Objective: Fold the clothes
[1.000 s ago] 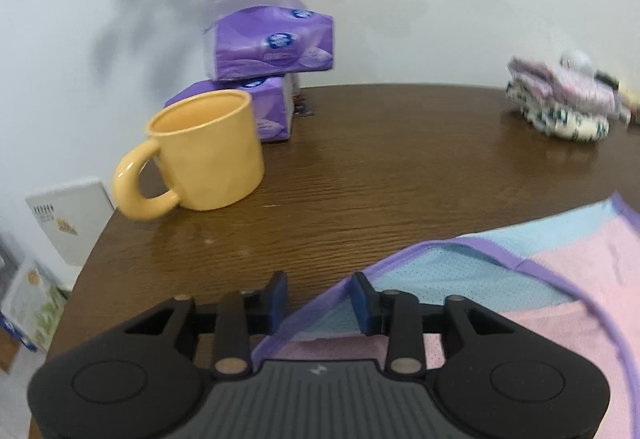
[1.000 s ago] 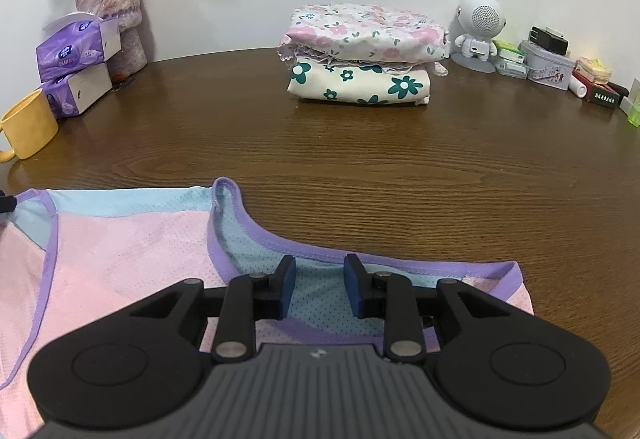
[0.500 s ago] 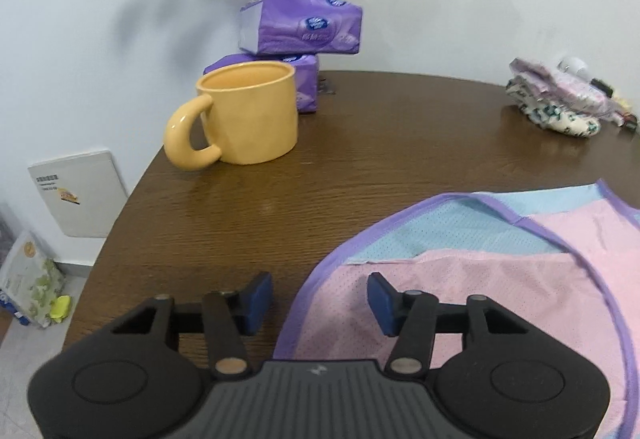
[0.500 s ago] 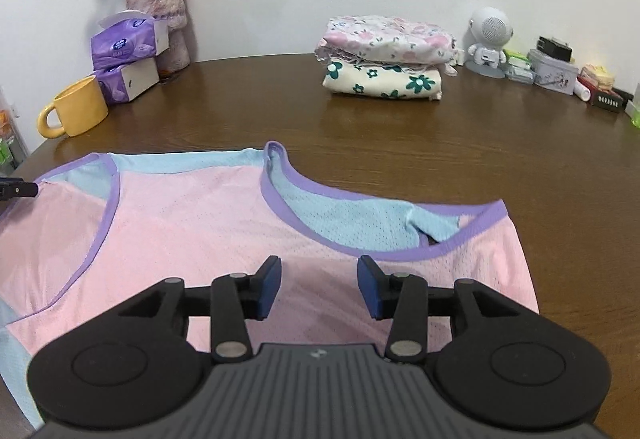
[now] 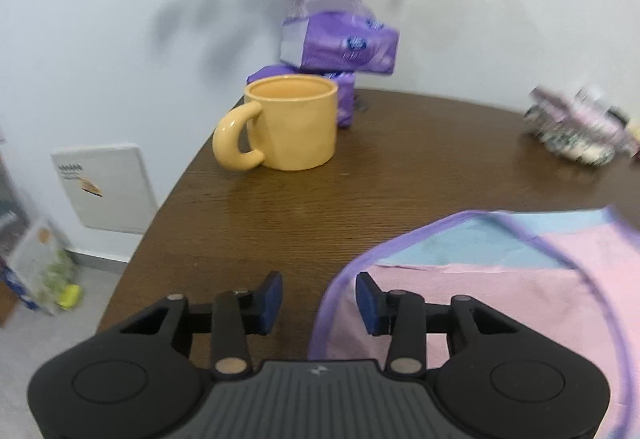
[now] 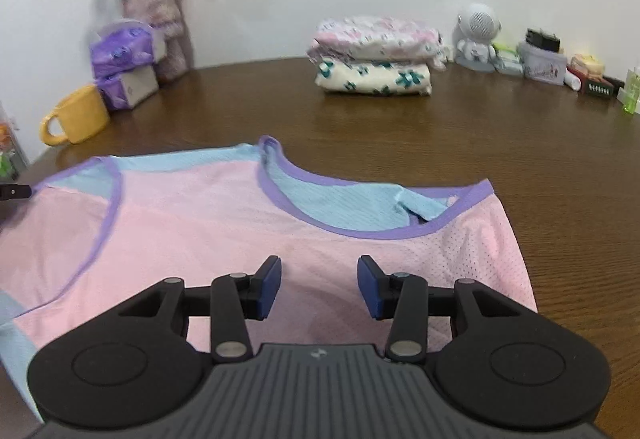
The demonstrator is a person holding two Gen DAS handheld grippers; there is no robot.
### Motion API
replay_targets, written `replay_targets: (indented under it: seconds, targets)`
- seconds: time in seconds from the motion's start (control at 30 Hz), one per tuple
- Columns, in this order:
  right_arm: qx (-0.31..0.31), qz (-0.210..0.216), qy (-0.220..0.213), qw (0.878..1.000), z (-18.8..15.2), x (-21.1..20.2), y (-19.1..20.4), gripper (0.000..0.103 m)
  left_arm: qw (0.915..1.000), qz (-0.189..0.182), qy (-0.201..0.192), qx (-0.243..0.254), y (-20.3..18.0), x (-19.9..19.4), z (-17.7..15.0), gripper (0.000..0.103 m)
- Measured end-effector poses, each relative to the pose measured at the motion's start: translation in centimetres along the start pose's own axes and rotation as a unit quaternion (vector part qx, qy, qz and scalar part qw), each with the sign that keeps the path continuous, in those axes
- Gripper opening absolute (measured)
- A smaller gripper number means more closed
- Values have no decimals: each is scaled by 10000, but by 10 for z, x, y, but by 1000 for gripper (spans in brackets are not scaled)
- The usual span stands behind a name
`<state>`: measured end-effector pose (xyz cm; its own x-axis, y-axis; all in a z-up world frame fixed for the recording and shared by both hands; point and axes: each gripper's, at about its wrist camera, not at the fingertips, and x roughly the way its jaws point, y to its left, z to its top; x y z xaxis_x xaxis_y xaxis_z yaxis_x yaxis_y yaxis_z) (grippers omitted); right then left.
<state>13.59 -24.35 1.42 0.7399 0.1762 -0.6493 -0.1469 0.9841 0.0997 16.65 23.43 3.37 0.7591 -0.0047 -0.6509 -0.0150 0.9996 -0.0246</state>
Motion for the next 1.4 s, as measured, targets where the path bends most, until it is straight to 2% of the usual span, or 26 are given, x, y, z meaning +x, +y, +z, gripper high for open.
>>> replay_targets:
  seconds: [0.17, 0.37, 0.57, 0.67, 0.77, 0.9, 1.0, 1.2, 1.4]
  targets:
    - [-176, 211, -63, 9996, -10, -16, 12, 46, 9993, -146, 305, 167, -2, -5, -18, 40]
    - [-365, 291, -24, 9989, -18, -14, 31, 46, 9982, 326, 165, 466, -12, -9, -25, 38]
    - [-280, 140, -10, 9995, -26, -15, 25, 46, 9960, 622, 73, 643, -14, -16, -32, 39]
    - [-305, 81, -39, 9995, -27, -15, 26, 46, 9977, 472, 73, 482, -13, -22, -32, 41]
    - [-172, 243, -101, 9995, -29, -21, 27, 46, 9991, 156, -7, 397, -15, -41, -37, 46]
    - [-288, 361, -221, 9987, -34, -38, 35, 50, 9985, -119, 36, 524, -27, -65, -54, 48]
    - [-373, 509, -181, 9978, -39, -43, 43, 51, 9963, -319, 27, 794, -41, -79, -67, 48]
    - [-483, 671, -120, 9965, -45, -41, 58, 52, 9882, -827, 77, 1285, -61, -102, -82, 48]
    - [-506, 705, -83, 9962, -49, -39, 60, 54, 9703, -1311, 239, 2020, -66, -107, -82, 47]
